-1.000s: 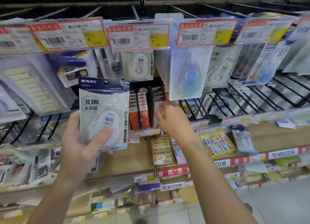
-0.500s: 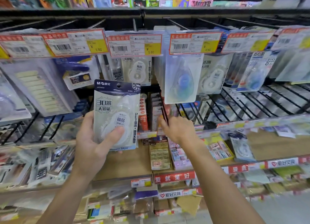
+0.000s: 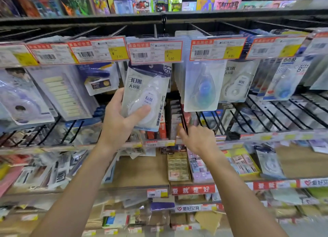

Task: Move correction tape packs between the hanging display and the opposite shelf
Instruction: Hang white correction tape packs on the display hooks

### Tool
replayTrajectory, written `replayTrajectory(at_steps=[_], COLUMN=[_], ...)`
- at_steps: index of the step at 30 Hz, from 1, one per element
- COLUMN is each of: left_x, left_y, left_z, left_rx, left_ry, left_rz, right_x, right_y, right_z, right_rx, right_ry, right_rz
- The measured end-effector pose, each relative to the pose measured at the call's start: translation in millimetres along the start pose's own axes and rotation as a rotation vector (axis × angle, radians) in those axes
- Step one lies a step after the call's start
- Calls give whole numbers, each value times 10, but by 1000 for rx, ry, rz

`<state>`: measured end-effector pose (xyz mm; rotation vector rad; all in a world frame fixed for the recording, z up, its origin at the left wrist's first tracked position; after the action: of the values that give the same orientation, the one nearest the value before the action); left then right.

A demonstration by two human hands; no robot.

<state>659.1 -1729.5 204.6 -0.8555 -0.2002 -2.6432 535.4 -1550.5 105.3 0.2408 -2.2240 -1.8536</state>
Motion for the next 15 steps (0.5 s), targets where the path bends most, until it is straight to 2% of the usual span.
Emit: replayTrajectory(at_steps=[6, 15], left_x=[214, 97], left_y=[-6, -77], left_z=[-100, -1], left_rx=[75, -2], left_ry=[-18, -41], left_rz=[-12, 20], right_x=[-28, -68], right_y=[29, 68], right_z=[-17, -29], right_rx=[-4, -25], right_ry=[24, 63], right_rz=[0, 25])
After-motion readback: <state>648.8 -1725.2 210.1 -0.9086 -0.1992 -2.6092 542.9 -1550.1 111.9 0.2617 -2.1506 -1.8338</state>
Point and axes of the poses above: each hand's wrist, its own x-axis towards the middle knuckle, its own y-axis out of the back of the hand, z = x × y, the point moved 3 cm from there along x, towards the middle knuckle, and after that the axes turned 10 degrees about -y, right-handed, at the moved point
